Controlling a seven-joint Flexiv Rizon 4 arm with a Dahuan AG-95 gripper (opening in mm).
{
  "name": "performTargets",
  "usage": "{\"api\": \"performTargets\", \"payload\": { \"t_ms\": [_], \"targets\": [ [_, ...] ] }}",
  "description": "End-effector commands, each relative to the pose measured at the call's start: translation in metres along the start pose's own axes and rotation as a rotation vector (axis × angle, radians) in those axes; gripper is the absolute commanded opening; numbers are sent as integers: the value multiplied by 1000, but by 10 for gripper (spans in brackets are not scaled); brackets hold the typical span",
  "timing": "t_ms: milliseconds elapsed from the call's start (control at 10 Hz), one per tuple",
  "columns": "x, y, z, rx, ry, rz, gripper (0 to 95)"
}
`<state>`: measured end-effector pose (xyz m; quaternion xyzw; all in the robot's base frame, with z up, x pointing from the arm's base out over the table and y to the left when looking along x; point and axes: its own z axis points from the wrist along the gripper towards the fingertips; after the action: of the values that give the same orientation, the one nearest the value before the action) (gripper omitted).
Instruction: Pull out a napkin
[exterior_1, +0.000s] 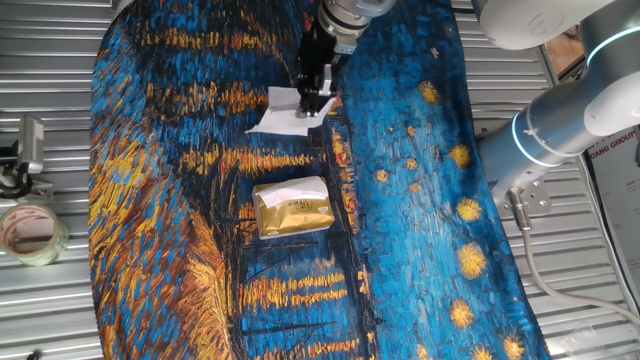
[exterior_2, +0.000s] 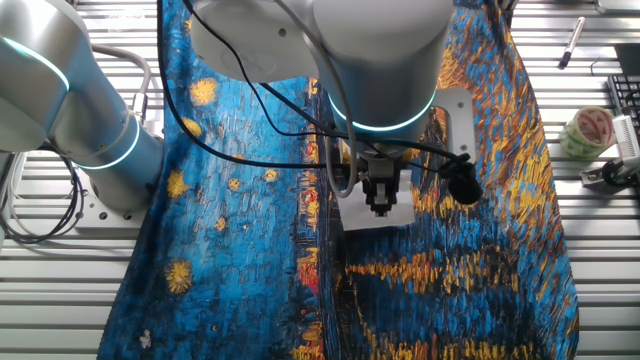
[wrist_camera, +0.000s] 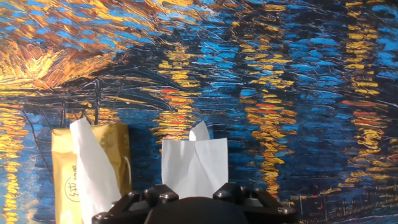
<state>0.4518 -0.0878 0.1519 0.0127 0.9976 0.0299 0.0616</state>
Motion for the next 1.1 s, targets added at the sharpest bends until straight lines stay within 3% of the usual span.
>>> {"api": "performTargets", "payload": {
  "t_ms": [100, 300, 500, 600, 700, 1100],
  "targets": [
    [0, 0, 0, -1, 2, 1, 0],
    [0, 0, 0, -1, 2, -1, 0],
    [0, 0, 0, -7, 0, -14, 380],
    [0, 0, 0, -8, 0, -15, 380],
    [0, 0, 0, -10, 0, -17, 570],
    [0, 0, 0, -13, -3, -21, 570]
  ]
}}
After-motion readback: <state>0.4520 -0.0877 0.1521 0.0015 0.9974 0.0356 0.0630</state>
